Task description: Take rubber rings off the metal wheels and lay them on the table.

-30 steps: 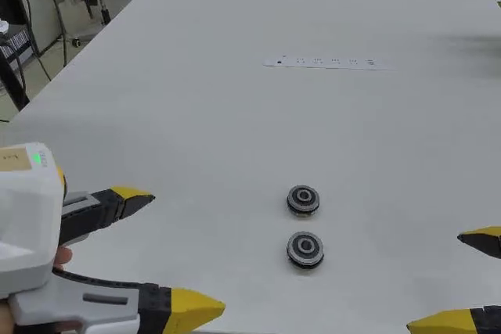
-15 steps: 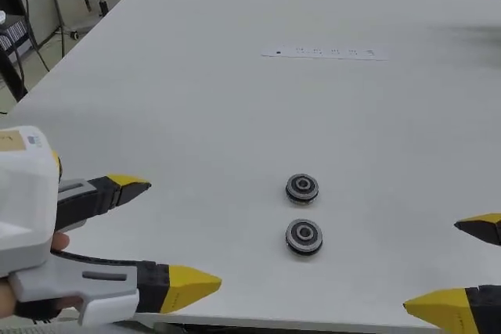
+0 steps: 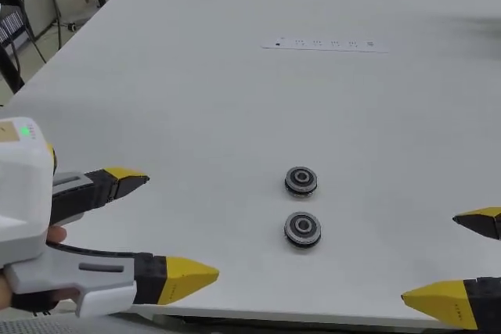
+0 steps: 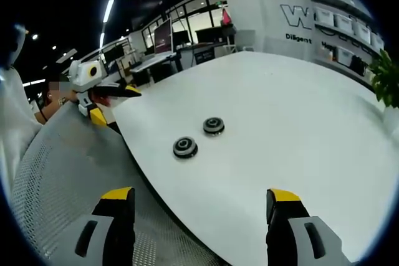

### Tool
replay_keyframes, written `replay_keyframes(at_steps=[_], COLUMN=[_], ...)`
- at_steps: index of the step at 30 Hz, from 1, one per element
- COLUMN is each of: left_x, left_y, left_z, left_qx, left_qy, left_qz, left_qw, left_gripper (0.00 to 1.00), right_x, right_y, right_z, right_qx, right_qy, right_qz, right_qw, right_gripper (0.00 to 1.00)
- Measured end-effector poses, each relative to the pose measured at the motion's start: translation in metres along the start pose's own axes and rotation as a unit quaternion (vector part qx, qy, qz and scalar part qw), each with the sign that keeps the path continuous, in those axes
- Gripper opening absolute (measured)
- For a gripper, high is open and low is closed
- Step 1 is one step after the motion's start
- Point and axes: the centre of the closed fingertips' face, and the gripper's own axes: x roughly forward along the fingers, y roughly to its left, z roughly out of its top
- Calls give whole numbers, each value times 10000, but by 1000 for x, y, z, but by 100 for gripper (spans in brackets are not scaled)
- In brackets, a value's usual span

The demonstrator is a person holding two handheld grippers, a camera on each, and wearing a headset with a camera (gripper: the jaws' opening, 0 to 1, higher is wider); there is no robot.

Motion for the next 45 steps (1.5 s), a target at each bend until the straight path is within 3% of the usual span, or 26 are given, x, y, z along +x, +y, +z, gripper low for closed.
replay_keyframes(at_steps=[33,45], left_x=[1,1], left_y=[-3,-5], left_z=[-1,-1], left_qx=[54,74], left_qy=[61,76], left_qz=[-83,-120], left_qw=[9999,9999], left_gripper=[88,87], right_x=[2,1], right_y=[2,2], right_z=[-7,-3], right_qx=[-58,-10], right_qy=[193,94], right_qz=[73,62], right_qw=[9998,9999], right_gripper=[85,85])
